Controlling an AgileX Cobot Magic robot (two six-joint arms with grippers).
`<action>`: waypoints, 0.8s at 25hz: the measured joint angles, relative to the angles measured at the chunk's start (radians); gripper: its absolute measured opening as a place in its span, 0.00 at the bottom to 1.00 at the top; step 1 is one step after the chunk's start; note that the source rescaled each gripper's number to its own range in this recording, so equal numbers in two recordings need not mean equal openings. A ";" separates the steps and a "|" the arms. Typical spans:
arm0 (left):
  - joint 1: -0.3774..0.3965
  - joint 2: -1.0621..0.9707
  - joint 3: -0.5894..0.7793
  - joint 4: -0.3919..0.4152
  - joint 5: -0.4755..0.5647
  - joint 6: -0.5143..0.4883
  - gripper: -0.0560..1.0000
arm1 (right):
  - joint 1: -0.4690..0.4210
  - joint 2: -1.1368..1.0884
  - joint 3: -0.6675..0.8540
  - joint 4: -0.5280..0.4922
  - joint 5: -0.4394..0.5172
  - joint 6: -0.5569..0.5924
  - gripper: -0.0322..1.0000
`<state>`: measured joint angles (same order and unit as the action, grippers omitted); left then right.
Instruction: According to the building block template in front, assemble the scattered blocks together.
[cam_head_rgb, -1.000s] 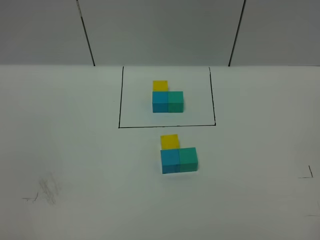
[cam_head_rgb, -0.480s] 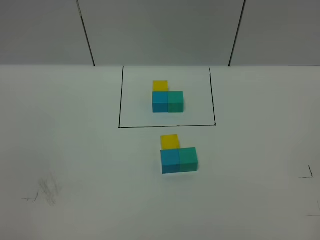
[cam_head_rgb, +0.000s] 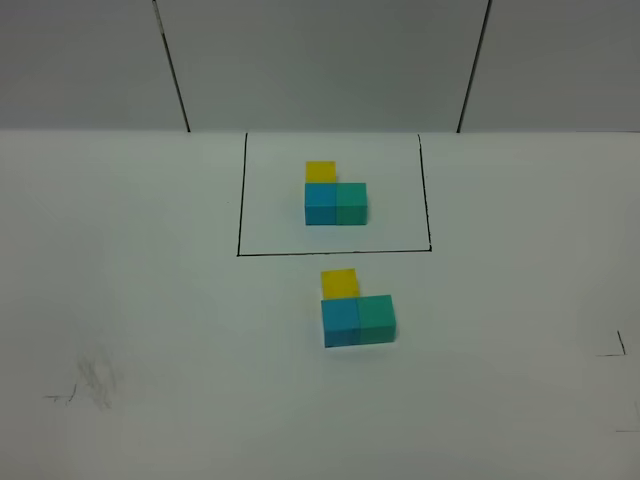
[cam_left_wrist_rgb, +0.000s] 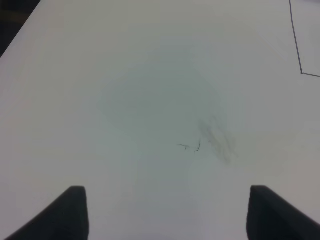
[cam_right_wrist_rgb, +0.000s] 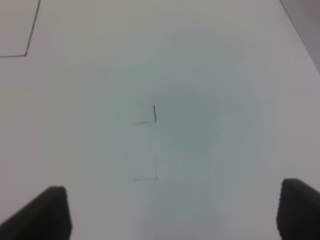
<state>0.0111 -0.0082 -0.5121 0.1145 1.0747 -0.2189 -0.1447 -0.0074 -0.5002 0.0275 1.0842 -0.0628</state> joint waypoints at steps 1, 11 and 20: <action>0.000 0.000 0.000 0.000 0.000 0.000 0.53 | 0.000 0.000 0.000 0.005 -0.001 0.000 0.74; 0.000 0.000 0.000 0.000 0.000 0.000 0.53 | 0.148 0.000 0.000 0.008 -0.004 0.001 0.38; 0.000 0.000 0.000 0.000 0.000 0.000 0.53 | 0.282 0.000 0.000 0.008 -0.006 0.001 0.10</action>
<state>0.0111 -0.0082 -0.5121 0.1145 1.0747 -0.2189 0.1376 -0.0074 -0.5002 0.0355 1.0783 -0.0620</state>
